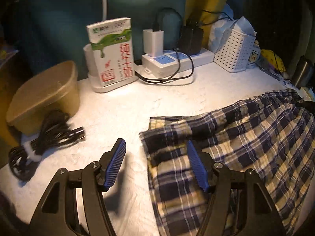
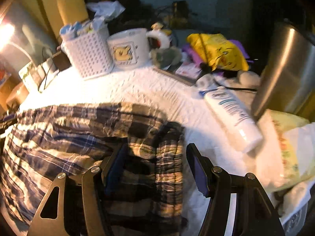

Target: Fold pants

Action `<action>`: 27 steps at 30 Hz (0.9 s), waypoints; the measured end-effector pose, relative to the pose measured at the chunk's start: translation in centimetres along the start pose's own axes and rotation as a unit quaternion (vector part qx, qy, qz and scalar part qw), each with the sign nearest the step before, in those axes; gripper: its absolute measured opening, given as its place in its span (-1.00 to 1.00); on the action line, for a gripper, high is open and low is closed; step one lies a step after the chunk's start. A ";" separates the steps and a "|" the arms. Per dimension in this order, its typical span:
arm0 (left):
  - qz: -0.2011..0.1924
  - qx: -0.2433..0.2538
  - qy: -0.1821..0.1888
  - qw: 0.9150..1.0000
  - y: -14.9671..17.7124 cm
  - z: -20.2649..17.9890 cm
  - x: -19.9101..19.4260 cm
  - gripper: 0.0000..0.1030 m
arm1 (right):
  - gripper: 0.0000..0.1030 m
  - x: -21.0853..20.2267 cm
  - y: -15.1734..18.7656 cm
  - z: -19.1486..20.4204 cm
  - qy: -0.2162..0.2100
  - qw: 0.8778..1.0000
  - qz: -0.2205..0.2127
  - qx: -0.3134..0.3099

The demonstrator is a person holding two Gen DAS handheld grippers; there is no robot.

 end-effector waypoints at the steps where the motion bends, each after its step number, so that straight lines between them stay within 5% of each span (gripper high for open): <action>1: -0.002 0.002 0.003 1.000 -0.1 -0.1 0.3 -0.05 | -0.21 0.2 0.1 0.3 -0.001 1.000 -0.001 -0.008; 2: 0.002 0.005 0.005 1.000 -0.2 -0.2 0.5 -0.57 | -0.38 0.3 0.1 0.4 0.008 1.000 -0.001 -0.011; 5: 0.002 0.016 -0.003 1.000 -0.7 -0.6 0.7 -0.98 | -0.50 -0.3 0.0 0.5 0.026 1.000 -0.014 -0.010; 16: -0.020 0.031 -0.004 0.999 -4.5 -0.9 1.8 -0.99 | -0.75 -3.7 -0.5 1.2 0.074 0.996 -0.051 -0.016; 22: 0.011 0.014 -0.015 1.000 -3.7 0.0 2.1 -0.90 | -0.62 -2.0 0.7 1.5 0.092 0.995 -0.025 -0.015; 24: 0.003 0.010 -0.038 0.999 -3.5 0.2 0.7 -0.42 | -0.49 -2.6 0.8 1.2 0.095 0.995 -0.032 -0.005; 25: -0.010 0.010 -0.046 0.999 -3.5 0.3 -0.4 -0.02 | -0.45 -3.2 0.8 1.0 0.098 0.994 -0.037 0.000; 27: -0.037 0.004 -0.057 0.998 -3.4 0.4 -3.0 0.11 | -0.19 -4.1 0.8 0.7 0.103 0.994 -0.046 0.006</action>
Point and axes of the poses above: each gripper's, at about its wrist camera, not at the fingertips, and x roughly the way its jaws point, z to its left, y to its underside, the point moved 3 cm from there along x, roughly the way its jaws point, and after that the axes turned 3 degrees about -x, right-handed, at the moved point
